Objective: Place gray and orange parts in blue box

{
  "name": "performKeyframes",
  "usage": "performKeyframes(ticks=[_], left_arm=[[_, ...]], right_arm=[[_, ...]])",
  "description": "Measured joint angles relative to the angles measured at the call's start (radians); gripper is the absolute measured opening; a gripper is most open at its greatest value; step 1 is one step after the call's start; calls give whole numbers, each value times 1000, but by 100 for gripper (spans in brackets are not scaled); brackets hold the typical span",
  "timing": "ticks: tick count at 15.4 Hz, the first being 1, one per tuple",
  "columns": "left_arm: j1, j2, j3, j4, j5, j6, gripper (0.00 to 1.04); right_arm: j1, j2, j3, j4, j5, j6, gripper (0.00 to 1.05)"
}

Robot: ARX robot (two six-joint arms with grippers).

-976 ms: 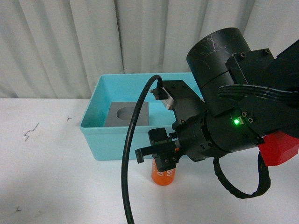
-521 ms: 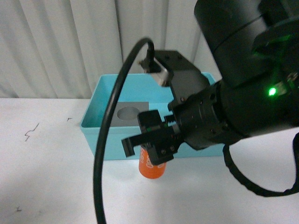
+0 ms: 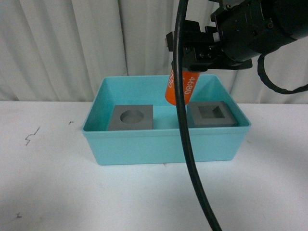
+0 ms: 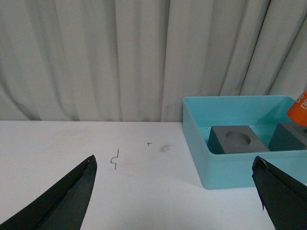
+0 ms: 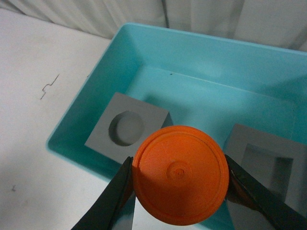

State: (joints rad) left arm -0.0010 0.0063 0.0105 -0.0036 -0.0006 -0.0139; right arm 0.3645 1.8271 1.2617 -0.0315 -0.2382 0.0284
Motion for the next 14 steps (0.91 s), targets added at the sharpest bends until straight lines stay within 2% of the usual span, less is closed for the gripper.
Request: performKeyframes(ticks=[4,7,14], left_arm=[[0,0,0,0,1,0,98],[0,0,0,0,0,0,98],[0,0,0,0,1,0,98]], right_arm=[[-30,133,143,-37,9,1,46],[-17,240,258,-52,21,27,46],[-4,319,254,-30,32,63,46]])
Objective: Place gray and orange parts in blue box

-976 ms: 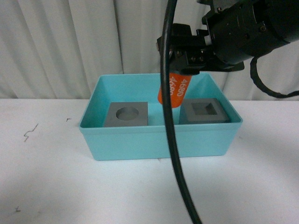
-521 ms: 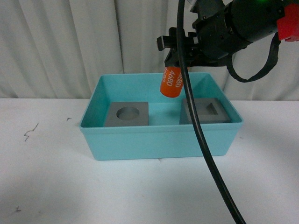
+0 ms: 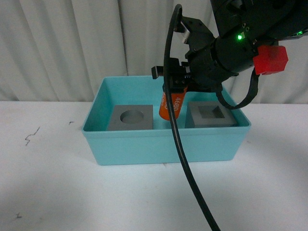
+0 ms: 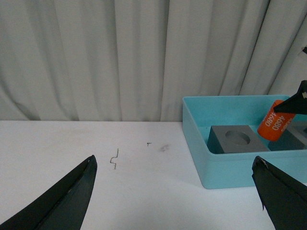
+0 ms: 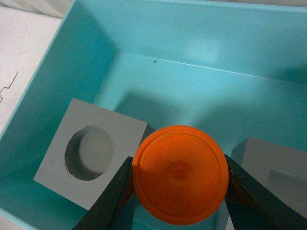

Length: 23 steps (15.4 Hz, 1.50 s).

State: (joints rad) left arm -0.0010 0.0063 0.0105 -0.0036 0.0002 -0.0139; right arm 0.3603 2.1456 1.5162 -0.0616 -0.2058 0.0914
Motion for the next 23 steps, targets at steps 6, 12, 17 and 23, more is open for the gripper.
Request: performKeyframes(ticks=[6,12,17,23], left_arm=[[0,0,0,0,0,0,98],[0,0,0,0,0,0,98],[0,0,0,0,0,0,98],[0,0,0,0,-1,0,98]], right_arm=[[0,16,-28,0,7,3,46],[-7,19,-40,-26,30,2,82],[-36,-49,-85,29,26,16,98],[-201,-913,-1023,857,375,-66,62]])
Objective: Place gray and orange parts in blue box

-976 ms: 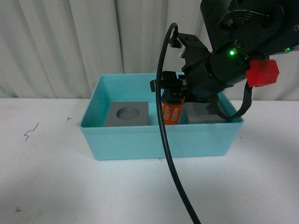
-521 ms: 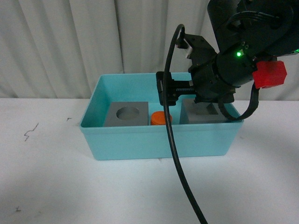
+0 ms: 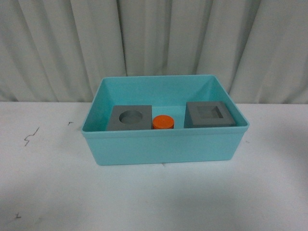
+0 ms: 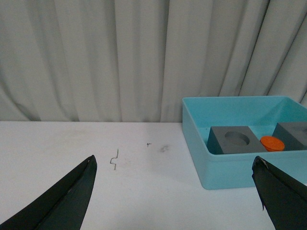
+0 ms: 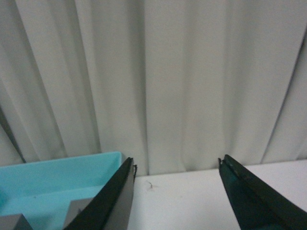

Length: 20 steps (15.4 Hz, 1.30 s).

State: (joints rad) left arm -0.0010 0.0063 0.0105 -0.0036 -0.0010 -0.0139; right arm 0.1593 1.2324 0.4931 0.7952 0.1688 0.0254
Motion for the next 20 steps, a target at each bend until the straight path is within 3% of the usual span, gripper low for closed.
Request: performKeyframes(ticks=[1,3,4,9,16,18,20], left_arm=[[0,0,0,0,1,0,98],[0,0,0,0,0,0,98],[0,0,0,0,1,0,98],[0,0,0,0,1,0,98],[0,0,0,0,1,0,98],[0,0,0,0,1,0,98],[0,0,0,0,1,0,98]], right_arm=[[-23,-69,-152,8,-31,-10,34],[-51,-159,-233,11,-60,-18,9],[-64,-209,-264,10,-69,-21,2],[-166,-406,-386,-78,-160,-23,2],[-164,-555,-437,-181,-166,-23,2],[-164,-562,-470,-132,-166,-23,2],[-164,-632,-481,-214,-166,-23,2]])
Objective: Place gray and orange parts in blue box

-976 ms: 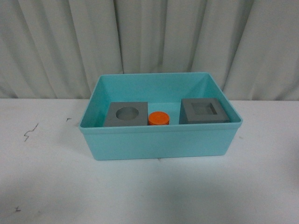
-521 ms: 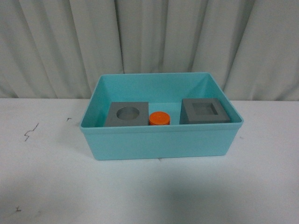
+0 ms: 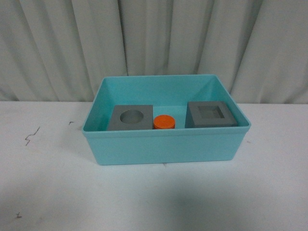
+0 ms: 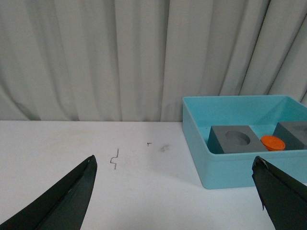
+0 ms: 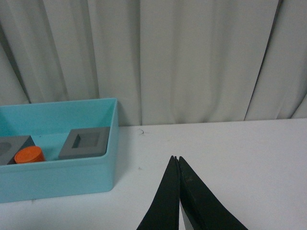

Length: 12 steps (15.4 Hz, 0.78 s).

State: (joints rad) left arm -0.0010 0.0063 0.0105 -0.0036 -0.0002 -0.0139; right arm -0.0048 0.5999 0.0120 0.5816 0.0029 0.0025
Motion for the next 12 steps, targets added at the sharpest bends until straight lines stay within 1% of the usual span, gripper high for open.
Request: performKeyframes(ticks=[5,12], left_arm=[[0,0,0,0,0,0,98],[0,0,0,0,0,0,98]], right_arm=[[0,-194,0,-177,0,0,2],[0,-378,0,-357,0,0,2]])
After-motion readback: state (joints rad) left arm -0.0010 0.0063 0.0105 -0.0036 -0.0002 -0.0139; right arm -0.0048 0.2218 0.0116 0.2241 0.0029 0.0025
